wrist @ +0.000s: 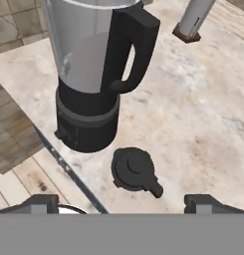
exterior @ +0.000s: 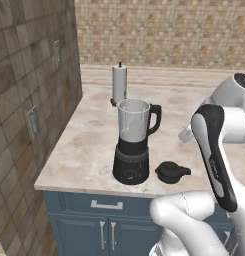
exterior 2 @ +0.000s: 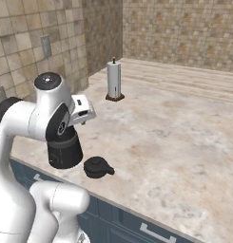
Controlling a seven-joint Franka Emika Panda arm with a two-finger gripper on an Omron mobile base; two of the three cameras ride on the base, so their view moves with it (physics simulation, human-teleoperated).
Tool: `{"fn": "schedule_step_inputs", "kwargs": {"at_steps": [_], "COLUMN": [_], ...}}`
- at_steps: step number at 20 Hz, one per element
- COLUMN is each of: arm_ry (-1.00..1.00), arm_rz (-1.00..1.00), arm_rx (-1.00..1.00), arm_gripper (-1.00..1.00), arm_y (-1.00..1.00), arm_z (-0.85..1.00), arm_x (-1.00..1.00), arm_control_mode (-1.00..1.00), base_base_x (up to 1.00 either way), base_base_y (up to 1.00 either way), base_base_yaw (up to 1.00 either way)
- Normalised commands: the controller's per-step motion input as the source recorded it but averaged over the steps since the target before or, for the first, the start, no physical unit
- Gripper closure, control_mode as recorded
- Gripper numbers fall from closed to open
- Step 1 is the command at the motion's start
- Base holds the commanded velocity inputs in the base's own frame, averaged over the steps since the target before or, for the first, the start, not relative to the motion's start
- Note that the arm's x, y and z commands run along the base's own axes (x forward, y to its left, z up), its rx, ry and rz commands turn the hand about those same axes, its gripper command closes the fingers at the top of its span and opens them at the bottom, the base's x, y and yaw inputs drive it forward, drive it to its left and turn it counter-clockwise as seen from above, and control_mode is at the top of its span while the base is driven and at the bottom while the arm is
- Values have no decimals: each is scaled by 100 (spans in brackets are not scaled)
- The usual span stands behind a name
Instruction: Grab the onion and lemon wedge from the fridge, place them in the blender, close the lid, and turn on the blender to create a marinade.
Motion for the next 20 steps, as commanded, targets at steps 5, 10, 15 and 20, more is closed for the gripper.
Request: {"fn": "schedule_step_inputs", "kwargs": {"at_steps": [5, 10, 15, 20], "arm_ry": [3, 10, 30, 31], "arm_rz": [-2, -2, -1, -2], "arm_rx": [13, 10, 0, 0], "arm_gripper": [-100, -100, -100, -100], "arm_y": [0, 0, 0, -5], "arm_z": [-54, -47, -18, -16], "arm_x": [0, 0, 0, 14], "arm_control_mode": [-100, -100, -100, -100], "base_base_x": [0, 0, 0, 0], "base_base_y": [0, 0, 0, 0], "base_base_yaw": [0, 0, 0, 0]}}
